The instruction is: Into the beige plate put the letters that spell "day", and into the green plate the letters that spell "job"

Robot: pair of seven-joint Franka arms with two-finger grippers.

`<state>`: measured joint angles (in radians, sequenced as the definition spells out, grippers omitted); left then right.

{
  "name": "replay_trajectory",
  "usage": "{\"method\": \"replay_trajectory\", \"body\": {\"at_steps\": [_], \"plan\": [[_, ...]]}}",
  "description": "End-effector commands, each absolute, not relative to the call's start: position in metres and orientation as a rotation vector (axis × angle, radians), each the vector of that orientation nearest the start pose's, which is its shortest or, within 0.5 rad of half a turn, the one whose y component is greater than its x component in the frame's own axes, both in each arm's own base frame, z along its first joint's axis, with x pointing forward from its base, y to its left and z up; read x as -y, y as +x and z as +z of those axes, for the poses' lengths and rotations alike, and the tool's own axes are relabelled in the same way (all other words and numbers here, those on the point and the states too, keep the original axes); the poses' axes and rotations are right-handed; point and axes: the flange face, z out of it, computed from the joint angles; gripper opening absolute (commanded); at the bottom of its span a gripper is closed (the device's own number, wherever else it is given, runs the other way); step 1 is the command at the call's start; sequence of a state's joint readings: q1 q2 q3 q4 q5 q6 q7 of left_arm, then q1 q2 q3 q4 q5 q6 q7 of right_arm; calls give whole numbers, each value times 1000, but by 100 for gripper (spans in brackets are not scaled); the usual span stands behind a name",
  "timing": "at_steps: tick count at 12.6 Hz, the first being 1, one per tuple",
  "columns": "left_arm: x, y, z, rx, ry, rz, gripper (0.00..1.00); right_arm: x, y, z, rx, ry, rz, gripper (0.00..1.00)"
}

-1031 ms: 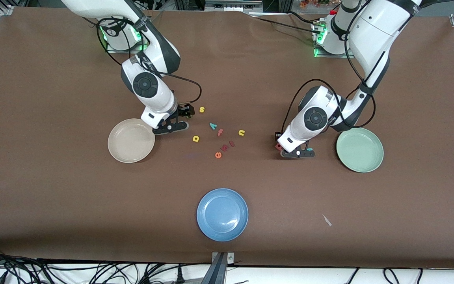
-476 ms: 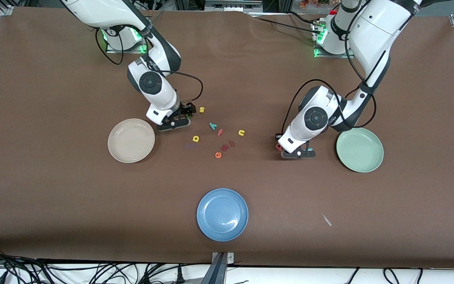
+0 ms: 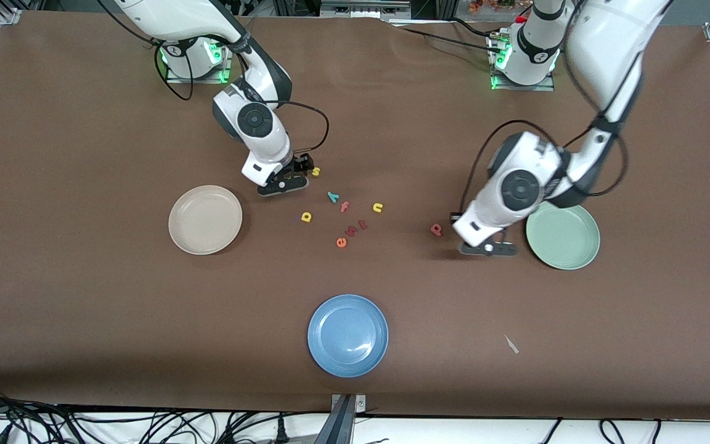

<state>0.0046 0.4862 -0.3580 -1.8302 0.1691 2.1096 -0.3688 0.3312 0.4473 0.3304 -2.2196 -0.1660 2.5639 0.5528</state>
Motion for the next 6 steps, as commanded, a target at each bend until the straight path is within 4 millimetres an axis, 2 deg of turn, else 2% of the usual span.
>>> {"method": "replay_trajectory", "body": {"at_steps": [1,3,5,6], "plan": [[104,612,306,-256,-3048,371,0,-336,420,169,359,-3128,114,100],[30,617,293,-322,-3066,430,0,-337,419,167,365,-3128,117,100],[-24,617,250,-349,-3045,503,0,-337,418,166,376,-3131,115,100],[-41,618,231,-359,-3021,495,0,-337,418,164,378,-3129,116,99]]}}
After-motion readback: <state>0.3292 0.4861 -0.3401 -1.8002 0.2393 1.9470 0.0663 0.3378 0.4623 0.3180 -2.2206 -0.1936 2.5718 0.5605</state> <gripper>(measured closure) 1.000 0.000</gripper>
